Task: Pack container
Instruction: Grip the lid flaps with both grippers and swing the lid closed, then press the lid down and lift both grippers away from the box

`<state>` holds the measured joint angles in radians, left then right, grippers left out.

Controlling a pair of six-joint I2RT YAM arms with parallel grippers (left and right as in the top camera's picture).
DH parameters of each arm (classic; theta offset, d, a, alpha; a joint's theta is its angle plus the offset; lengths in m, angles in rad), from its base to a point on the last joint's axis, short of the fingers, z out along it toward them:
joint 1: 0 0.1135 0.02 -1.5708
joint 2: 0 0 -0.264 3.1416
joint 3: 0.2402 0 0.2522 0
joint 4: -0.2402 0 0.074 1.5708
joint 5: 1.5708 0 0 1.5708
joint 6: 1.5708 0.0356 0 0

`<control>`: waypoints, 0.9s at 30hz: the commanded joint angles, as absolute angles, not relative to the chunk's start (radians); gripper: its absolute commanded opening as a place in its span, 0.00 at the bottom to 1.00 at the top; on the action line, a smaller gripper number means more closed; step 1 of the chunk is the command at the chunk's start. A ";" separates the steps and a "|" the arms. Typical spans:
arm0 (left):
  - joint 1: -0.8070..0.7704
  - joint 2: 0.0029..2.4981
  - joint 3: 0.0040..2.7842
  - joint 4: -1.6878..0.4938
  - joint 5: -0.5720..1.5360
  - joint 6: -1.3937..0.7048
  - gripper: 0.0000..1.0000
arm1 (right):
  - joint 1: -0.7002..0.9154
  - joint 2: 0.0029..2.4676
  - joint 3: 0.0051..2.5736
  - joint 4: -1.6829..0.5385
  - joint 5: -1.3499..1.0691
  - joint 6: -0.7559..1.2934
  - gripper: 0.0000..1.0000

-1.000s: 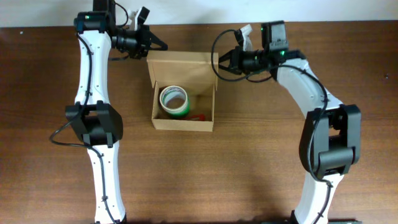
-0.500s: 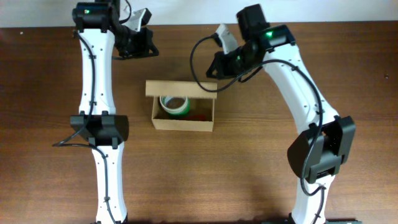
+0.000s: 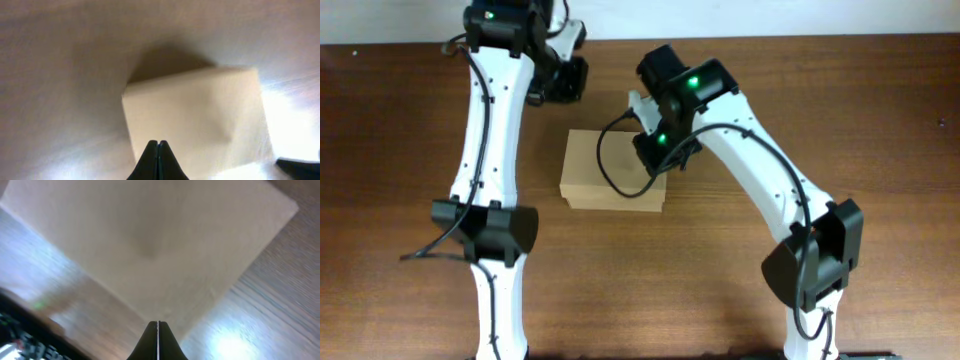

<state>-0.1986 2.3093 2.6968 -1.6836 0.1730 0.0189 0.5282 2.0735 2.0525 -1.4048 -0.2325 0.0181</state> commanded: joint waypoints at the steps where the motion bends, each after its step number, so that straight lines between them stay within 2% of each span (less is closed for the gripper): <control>1: -0.231 2.140 2.524 -1.688 0.047 0.016 0.02 | 0.552 1.999 2.074 -1.428 -0.115 0.015 0.04; 6: -0.241 2.024 2.257 -1.687 0.044 0.016 0.01 | 0.556 1.998 2.072 -1.443 -0.074 0.015 0.04; 12: -0.242 2.006 2.010 -1.623 0.068 0.019 0.01 | 0.556 1.998 2.059 -1.413 -0.036 0.010 0.04; 27: -0.244 2.006 1.694 -1.361 0.142 0.039 0.01 | 0.548 2.002 1.744 -1.180 -0.079 0.015 0.04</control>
